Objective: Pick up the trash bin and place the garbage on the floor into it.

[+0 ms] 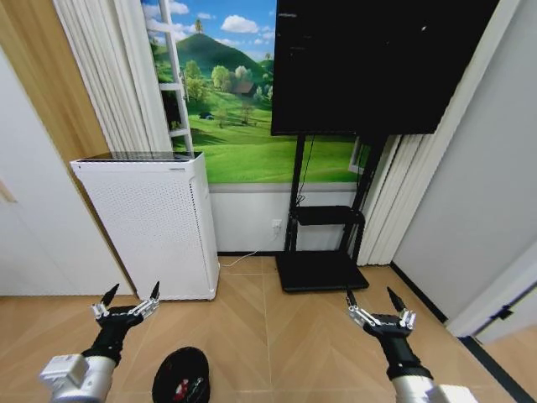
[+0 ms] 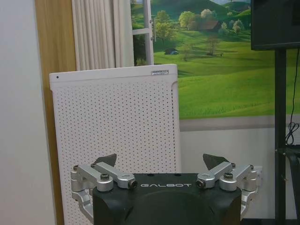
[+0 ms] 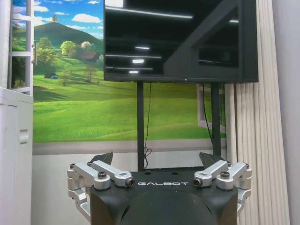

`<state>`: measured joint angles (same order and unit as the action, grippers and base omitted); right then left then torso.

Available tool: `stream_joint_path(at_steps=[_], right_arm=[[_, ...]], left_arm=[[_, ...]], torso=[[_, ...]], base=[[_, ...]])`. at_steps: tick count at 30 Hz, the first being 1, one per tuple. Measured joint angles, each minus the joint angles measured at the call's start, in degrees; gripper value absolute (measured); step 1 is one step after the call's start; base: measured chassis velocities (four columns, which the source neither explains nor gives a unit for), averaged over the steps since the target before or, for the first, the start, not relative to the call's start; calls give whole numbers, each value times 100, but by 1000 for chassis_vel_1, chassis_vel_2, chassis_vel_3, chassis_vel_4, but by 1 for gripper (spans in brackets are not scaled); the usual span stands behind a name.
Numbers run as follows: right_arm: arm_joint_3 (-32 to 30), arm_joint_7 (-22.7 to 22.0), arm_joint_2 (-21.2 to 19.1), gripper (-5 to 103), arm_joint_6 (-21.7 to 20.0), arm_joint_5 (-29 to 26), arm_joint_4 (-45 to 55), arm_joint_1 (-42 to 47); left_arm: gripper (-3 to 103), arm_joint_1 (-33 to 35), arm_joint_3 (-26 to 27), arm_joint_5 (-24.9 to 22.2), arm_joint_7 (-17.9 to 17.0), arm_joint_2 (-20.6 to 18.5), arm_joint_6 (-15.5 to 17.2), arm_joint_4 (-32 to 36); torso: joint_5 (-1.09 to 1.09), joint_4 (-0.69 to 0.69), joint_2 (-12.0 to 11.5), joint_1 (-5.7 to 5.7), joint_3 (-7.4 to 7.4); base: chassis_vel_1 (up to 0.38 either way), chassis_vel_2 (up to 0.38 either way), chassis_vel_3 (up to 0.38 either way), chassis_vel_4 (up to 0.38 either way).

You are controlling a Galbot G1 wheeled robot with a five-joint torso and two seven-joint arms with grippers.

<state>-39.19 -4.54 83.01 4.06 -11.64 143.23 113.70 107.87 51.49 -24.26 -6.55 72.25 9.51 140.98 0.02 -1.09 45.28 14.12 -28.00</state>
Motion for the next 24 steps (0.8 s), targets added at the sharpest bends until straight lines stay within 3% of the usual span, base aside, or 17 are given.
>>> stream_joint_path(at_steps=[14, 18, 20, 24], right_arm=[[0, 0, 0, 100, 0, 0, 1, 0], [0, 0, 0, 100, 0, 0, 1, 0], [0, 0, 0, 100, 0, 0, 1, 1], [0, 0, 0, 100, 0, 0, 1, 0]], left_arm=[[100, 0, 1, 0, 1, 0, 0, 0], [100, 0, 0, 0, 0, 0, 0, 1], [100, 0, 0, 0, 0, 0, 0, 0], [100, 0, 0, 0, 0, 0, 0, 1]], torso=[[-6, 1, 1, -2, 1], [1, 1, 1, -1, 0], [-6, 0, 1, -2, 1], [1, 2, 1, -2, 0]], base=[[319, -291, -319, 291], [384, -344, -398, 351], [377, -335, -340, 356], [368, -326, -380, 342]])
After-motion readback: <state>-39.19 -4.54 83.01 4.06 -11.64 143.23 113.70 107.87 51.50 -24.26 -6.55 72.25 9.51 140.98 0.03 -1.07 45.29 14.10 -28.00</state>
